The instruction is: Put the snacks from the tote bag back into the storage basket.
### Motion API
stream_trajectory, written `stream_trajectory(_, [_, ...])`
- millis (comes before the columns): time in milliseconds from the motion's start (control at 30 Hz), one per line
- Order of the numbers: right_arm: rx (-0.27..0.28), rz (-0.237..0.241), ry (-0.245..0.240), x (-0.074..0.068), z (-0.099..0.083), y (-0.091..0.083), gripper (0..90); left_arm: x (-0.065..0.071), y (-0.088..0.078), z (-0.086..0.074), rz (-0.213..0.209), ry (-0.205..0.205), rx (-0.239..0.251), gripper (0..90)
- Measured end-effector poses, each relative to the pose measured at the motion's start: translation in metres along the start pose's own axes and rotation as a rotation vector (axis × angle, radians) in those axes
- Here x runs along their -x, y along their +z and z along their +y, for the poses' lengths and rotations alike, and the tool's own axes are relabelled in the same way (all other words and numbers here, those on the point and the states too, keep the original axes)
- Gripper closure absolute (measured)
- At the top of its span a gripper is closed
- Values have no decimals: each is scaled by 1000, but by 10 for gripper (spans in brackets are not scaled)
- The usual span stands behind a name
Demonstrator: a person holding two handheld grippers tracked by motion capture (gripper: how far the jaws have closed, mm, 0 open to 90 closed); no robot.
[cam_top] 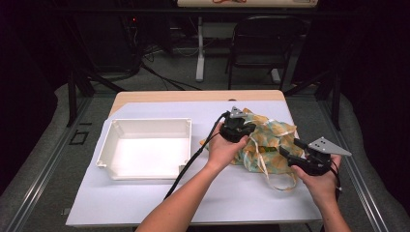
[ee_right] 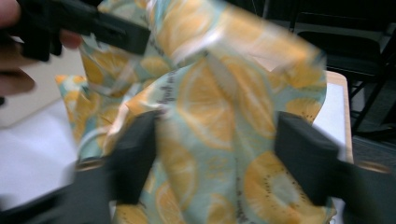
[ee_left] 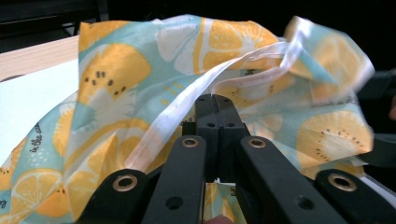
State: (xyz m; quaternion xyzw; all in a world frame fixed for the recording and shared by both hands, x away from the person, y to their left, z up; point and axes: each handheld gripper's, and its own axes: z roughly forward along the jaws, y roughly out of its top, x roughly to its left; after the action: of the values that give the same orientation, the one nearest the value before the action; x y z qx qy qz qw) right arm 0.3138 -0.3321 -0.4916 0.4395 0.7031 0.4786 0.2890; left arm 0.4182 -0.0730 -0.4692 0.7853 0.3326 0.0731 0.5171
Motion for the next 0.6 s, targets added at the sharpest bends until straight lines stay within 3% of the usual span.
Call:
stream_trajectory(33, [-4, -1, -11, 0, 0, 1, 626, -1, -1, 0, 2, -1, -2, 900])
stream_trajectory(167, [22, -12, 27, 5, 5, 1, 875, -6, 2, -1, 24, 0, -24, 900])
stream_trajectory(333, [35, -51, 45, 12, 14, 7, 900, -10, 5, -6, 29, -14, -36, 868])
stream_trajectory(367, [61, -39, 59, 11, 14, 6, 839, -10, 4, -6, 28, -16, -38, 866])
stream_trajectory(433, [55, 26, 54, 7, 13, 5, 668, -10, 3, -5, 24, -24, -36, 868])
stream_trajectory(533, [35, 43, 11, 0, 9, 5, 485, -10, 4, -5, 28, -31, -36, 884])
stream_trajectory(567, [29, 44, 10, -1, 5, 4, 374, -10, 4, -5, 29, -37, -34, 888])
stream_trajectory(600, [29, 44, 10, -1, 5, 4, 374, -10, 4, -5, 28, -42, -32, 888])
